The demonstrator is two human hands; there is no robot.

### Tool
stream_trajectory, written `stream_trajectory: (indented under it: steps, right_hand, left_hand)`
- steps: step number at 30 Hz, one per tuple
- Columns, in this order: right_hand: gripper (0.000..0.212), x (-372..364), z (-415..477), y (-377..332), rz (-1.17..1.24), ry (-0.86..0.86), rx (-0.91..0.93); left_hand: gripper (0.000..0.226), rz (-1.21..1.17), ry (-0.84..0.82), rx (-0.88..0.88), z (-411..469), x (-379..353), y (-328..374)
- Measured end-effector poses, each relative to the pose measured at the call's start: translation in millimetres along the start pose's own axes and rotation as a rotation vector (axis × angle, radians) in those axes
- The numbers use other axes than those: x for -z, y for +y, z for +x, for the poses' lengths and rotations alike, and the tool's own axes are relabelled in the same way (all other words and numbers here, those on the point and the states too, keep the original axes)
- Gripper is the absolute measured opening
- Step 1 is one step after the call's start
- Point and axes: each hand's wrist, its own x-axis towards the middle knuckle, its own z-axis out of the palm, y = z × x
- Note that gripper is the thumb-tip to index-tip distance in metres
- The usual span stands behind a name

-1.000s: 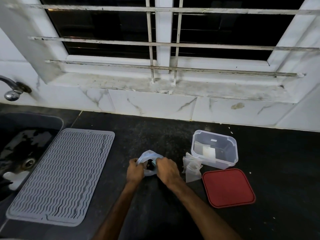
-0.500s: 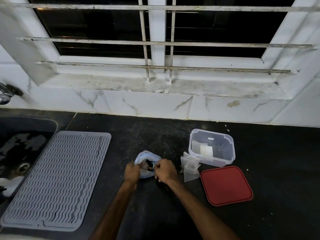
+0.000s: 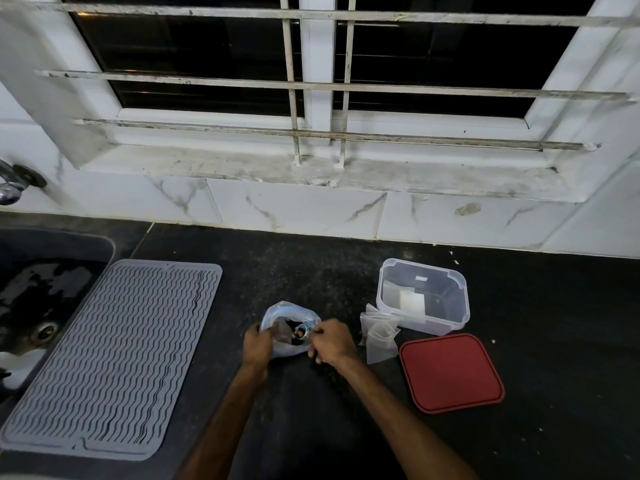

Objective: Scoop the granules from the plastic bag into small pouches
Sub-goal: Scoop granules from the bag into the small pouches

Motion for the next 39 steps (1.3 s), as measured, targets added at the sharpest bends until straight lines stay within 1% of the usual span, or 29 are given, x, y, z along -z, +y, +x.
stream_trajectory:
  steps: [2, 3, 7, 11, 13, 16, 18, 20, 21, 22, 23, 24, 25, 26, 28, 29, 31, 33, 35, 37, 39]
  right_hand:
    - [0.022, 3, -1, 1, 0.025, -0.008, -0.012]
    - [0.022, 5, -2, 1, 0.034, -0.013, -0.013]
    - [0.025, 14, -7, 0, 0.069, -0.017, 0.010]
    - [0.024, 27, -16, -3, 0.157, -0.024, 0.009]
    - [0.020, 36, -24, -5, 0.230, -0.049, 0.015]
    - [0.018, 55, -42, -8, 0.325, -0.076, 0.031]
    - [0.017, 71, -56, -8, 0.385, -0.080, 0.028]
    - [0.017, 89, -69, -5, 0.446, -0.060, 0.013]
    - [0.017, 98, -74, -3, 0.476, -0.041, 0.006]
    - [0.016, 108, -79, 2, 0.511, -0.011, 0.002]
    - [0.016, 118, -82, 6, 0.539, 0.026, 0.006]
    - [0.016, 127, -85, 12, 0.551, 0.068, 0.013]
    - [0.016, 136, -86, 19, 0.550, 0.115, 0.019]
    - [0.015, 143, -87, 25, 0.543, 0.152, 0.020]
    - [0.015, 154, -88, 38, 0.533, 0.197, 0.013]
    - [0.016, 156, -87, 44, 0.522, 0.206, 0.012]
    - [0.016, 157, -87, 53, 0.490, 0.219, 0.012]
    - [0.016, 156, -85, 61, 0.469, 0.235, 0.010]
    - [0.016, 152, -81, 67, 0.440, 0.240, 0.035]
    - [0.017, 146, -76, 72, 0.391, 0.240, 0.068]
    - [0.019, 142, -71, 74, 0.287, 0.257, 0.102]
  left_hand:
    - [0.011, -0.012, 0.015, -0.007, 1, 1, -1]
    - [0.012, -0.013, 0.024, -0.009, 1, 1, -1]
    - [0.024, 0.013, 0.059, -0.067, 6, 1, -2]
    - [0.029, 0.031, 0.075, -0.112, 7, -2, -2]
    - [0.035, 0.046, 0.070, -0.143, 4, -2, 1]
    - [0.052, 0.111, 0.074, -0.192, -5, 0, 7]
    - [0.060, 0.214, 0.124, -0.307, -18, -1, 14]
    - [0.060, 0.269, 0.224, -0.505, -34, -5, 21]
    - [0.056, 0.273, 0.277, -0.613, -42, -9, 24]
    - [0.048, 0.280, 0.297, -0.707, -52, -16, 28]
    - [0.037, 0.278, 0.266, -0.763, -59, -24, 29]
    - [0.023, 0.285, 0.197, -0.767, -65, -33, 29]
    - [0.008, 0.307, 0.098, -0.717, -72, -44, 29]
    - [0.008, 0.346, -0.008, -0.629, -77, -56, 28]
    - [0.035, 0.522, -0.148, -0.501, -83, -81, 21]
    - [0.047, 0.614, -0.174, -0.469, -85, -91, 17]
    - [0.064, 0.716, -0.204, -0.427, -83, -109, 12]
    - [0.069, 0.761, -0.234, -0.407, -81, -122, 10]
    - [0.064, 0.801, -0.247, -0.423, -77, -129, 9]
    - [0.050, 0.832, -0.237, -0.446, -75, -133, 9]
    - [0.039, 0.821, -0.231, -0.457, -74, -134, 8]
